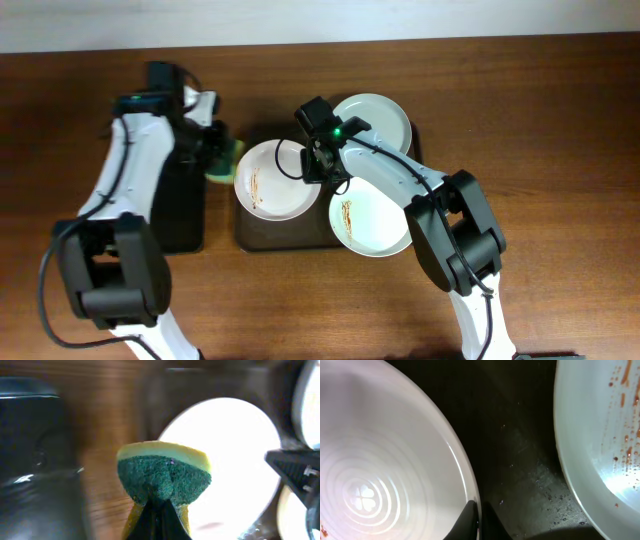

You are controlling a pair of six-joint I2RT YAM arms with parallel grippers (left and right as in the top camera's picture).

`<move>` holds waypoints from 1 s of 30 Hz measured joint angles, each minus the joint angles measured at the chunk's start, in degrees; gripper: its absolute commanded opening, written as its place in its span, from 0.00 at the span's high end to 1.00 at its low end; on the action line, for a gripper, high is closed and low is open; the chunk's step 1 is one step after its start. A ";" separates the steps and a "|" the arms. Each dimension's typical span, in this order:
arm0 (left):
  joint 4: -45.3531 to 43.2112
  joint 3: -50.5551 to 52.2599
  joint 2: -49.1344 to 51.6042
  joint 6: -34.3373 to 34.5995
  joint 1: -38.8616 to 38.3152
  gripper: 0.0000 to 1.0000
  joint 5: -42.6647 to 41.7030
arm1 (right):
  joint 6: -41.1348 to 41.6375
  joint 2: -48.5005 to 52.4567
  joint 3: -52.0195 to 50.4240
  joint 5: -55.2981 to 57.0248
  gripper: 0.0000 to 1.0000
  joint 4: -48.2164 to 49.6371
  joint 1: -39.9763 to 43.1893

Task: Clean dirty plates on tray and stack at the side
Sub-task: 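Scrub the pinkish-white plate with the sponge in the left gripper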

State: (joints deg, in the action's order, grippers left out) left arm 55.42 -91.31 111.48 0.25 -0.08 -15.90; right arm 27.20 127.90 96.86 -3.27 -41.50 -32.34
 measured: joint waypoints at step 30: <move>-16.35 18.60 -0.72 14.10 -13.20 0.99 14.05 | -0.26 0.02 0.00 -2.40 0.96 0.66 0.13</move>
State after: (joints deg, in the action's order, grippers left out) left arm 39.07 -72.71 110.76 14.35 -13.28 -1.85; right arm 26.94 127.92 96.86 -5.67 -40.84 -32.21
